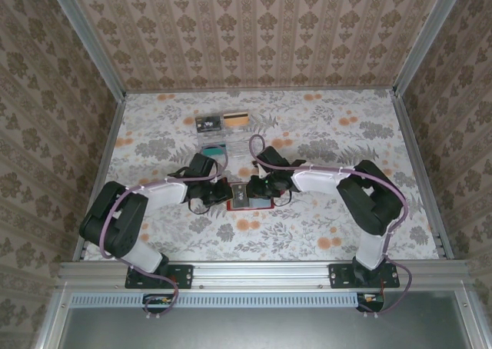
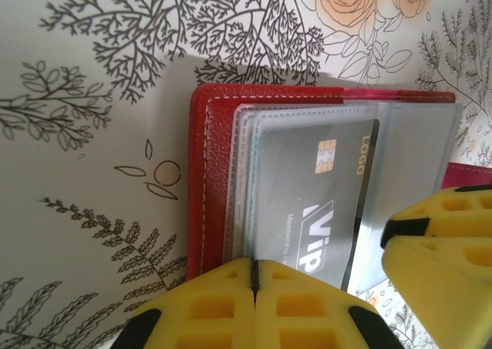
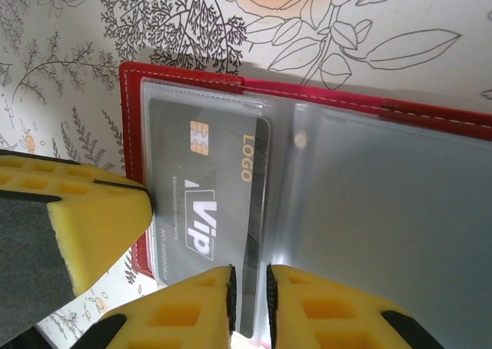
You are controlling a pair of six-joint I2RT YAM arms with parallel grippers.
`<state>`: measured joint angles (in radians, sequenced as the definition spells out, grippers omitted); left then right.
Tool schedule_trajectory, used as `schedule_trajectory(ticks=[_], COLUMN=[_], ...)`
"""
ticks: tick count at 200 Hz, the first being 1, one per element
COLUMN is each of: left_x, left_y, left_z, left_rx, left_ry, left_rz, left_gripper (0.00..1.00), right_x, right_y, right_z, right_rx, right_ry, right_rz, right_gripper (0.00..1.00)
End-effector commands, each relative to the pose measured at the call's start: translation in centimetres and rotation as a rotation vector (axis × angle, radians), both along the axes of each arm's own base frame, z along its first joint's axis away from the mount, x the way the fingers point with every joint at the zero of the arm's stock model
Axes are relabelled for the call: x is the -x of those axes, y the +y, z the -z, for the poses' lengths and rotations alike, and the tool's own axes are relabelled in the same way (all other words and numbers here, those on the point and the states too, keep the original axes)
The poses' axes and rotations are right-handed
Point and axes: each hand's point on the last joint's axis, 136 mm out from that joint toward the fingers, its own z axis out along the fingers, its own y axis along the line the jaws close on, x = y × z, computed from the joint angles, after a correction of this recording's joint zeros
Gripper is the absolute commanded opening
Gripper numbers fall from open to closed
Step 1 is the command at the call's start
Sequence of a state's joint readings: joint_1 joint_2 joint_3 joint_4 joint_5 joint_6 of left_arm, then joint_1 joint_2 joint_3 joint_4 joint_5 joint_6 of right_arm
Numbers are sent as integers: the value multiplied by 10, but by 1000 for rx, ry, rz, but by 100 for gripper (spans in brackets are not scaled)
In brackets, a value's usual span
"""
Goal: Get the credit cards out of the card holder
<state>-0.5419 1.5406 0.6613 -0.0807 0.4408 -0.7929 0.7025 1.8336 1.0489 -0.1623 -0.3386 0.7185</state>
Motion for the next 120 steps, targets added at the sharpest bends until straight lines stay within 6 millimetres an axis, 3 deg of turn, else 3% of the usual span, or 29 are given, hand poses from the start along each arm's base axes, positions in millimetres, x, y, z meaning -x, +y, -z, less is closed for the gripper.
schedule_trajectory(ticks=[1, 43, 70, 89, 120], left_x=[5, 8, 9, 10, 13], left_y=[5, 7, 8, 10, 22], left_z=[12, 17, 17, 17, 24], left_rx=[-23, -33, -38, -50, -122], left_ry=[32, 48, 51, 56, 85], left_rz=[-6, -10, -12, -18, -42], left_gripper=[0, 0, 0, 0, 0], right_x=[-3, 0, 1, 2, 3], right_y=[12, 10, 11, 8, 2], right_z=[-1, 11, 12, 11, 11], right_rx=[-36, -18, -29, -22, -15], right_ry=[25, 56, 63, 56, 56], right_rz=[-2, 4, 9, 15, 24], right_gripper=[22, 23, 13, 0, 0])
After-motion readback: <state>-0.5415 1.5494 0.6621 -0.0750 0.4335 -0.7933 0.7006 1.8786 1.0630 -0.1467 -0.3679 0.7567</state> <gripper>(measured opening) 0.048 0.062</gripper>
